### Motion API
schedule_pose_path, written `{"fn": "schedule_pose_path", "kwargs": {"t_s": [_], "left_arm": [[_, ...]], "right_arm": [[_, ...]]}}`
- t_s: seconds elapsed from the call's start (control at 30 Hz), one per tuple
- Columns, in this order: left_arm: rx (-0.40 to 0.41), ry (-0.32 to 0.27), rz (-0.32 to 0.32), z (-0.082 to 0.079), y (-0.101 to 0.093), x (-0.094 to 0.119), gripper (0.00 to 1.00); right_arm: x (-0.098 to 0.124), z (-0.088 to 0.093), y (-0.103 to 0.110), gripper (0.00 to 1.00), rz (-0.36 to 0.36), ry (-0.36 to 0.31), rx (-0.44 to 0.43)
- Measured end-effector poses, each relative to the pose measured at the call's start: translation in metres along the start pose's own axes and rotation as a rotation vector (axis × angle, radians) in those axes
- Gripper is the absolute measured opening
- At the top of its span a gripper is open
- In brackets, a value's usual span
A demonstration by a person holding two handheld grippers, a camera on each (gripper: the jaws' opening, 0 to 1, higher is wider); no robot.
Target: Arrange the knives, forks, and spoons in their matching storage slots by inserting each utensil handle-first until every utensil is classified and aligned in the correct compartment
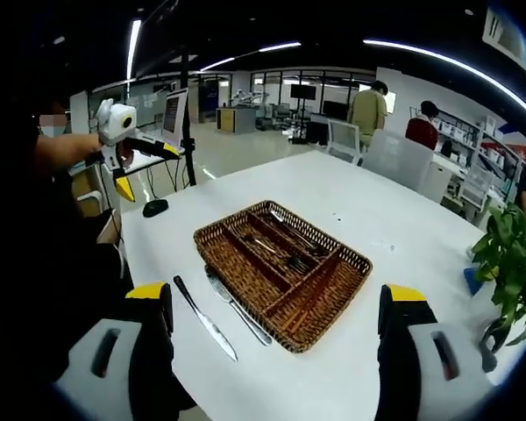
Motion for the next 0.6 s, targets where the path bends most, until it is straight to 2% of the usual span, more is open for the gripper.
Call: {"fn": "schedule_pose_path", "kwargs": {"t_s": [0.13,0.37,0.53,0.6], "left_arm": [[0.014,-0.005,-0.004,0.006,0.002,-0.003,1.00],[0.024,-0.002,-0.010,0.006,0.012,-0.007,1.00],[0.006,0.013,-0.014,0.009,0.019,-0.009,1.00],[0.008,0.014,-0.019,0.011,0.018,-0.009,1.00]], "right_arm": [[-0.002,0.001,0.000,0.99,-0.002,0.011,-0.008],[-0.002,-0.001,-0.006,0.99,0.000,0.023,0.011],[-0.005,0.001,-0.007,0.99,-0.004,0.060,0.053],[-0.008,0.004,-0.005,0.99,-0.027,0.061,0.099]]}}
Point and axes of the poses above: the point that each gripper's makers call its tool centre point, and the gripper's own axes: x roughly backward along the fingers, y roughly to its left, z roughly out of its underside, the point moved 8 cm from there along x, roughly backward along the fingers, and after that the axes turned 3 degrees about y, right-handed, at the moved point
